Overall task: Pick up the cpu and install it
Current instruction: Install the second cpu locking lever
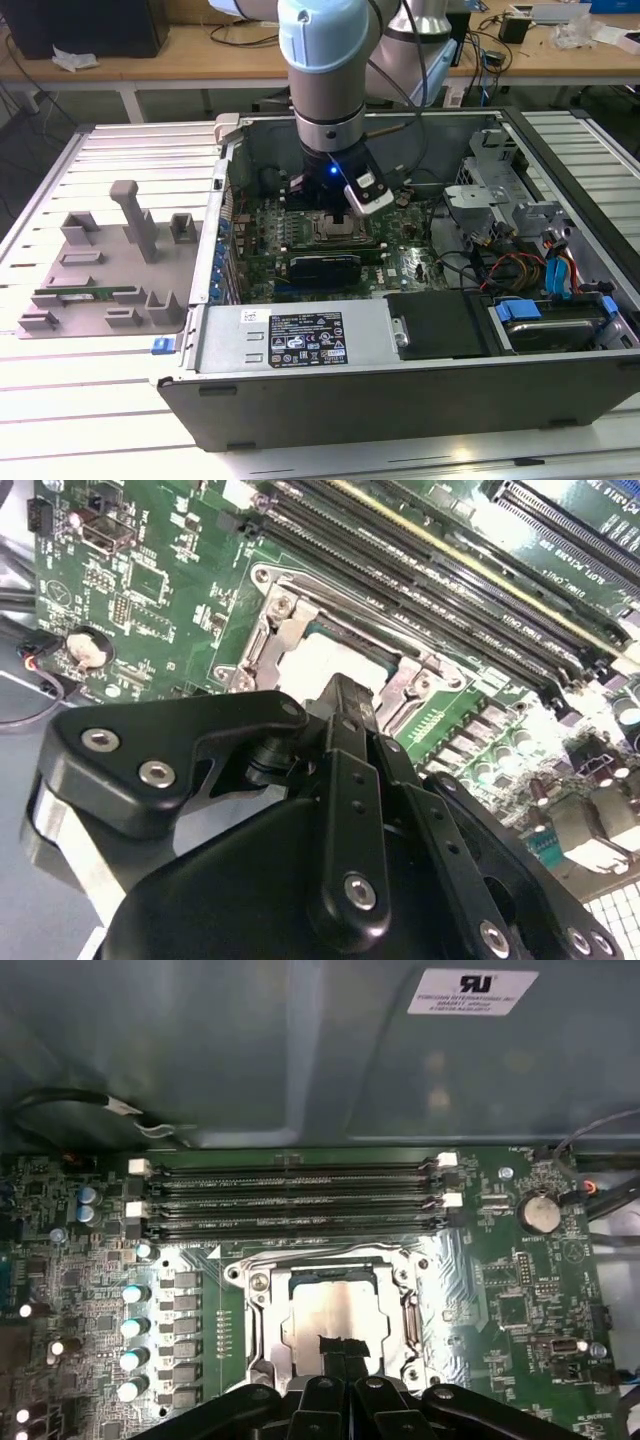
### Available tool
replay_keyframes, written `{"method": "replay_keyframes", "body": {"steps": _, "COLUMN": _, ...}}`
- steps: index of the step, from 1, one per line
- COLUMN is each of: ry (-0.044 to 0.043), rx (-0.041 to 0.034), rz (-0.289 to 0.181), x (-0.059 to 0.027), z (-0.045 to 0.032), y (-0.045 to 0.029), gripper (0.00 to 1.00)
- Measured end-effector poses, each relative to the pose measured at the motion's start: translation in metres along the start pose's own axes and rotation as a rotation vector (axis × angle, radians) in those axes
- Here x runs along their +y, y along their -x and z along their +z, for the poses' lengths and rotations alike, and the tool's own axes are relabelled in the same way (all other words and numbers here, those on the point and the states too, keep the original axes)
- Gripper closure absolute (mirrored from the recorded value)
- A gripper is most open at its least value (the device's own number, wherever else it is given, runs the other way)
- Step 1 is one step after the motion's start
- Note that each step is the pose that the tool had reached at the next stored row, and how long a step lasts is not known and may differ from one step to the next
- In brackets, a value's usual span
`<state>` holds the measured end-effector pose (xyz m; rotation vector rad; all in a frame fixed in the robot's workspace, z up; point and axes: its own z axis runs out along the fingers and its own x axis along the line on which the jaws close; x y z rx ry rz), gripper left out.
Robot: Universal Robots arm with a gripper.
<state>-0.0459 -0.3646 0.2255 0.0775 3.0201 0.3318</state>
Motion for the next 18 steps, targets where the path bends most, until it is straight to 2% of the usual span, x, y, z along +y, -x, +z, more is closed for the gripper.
{"method": "replay_keyframes", "body": {"steps": 2, "ry": -0.0003, "rx": 0.0, "rz": 0.0, "x": 0.0014, "z": -0.0043, "y": 0.0004, "gripper": 0.89}}
{"method": "replay_keyframes", "body": {"steps": 18, "ry": -0.0003, "rx": 0.0, "rz": 0.0, "x": 0.0016, "z": -0.0045, "y": 0.0006, "gripper": 0.89}}
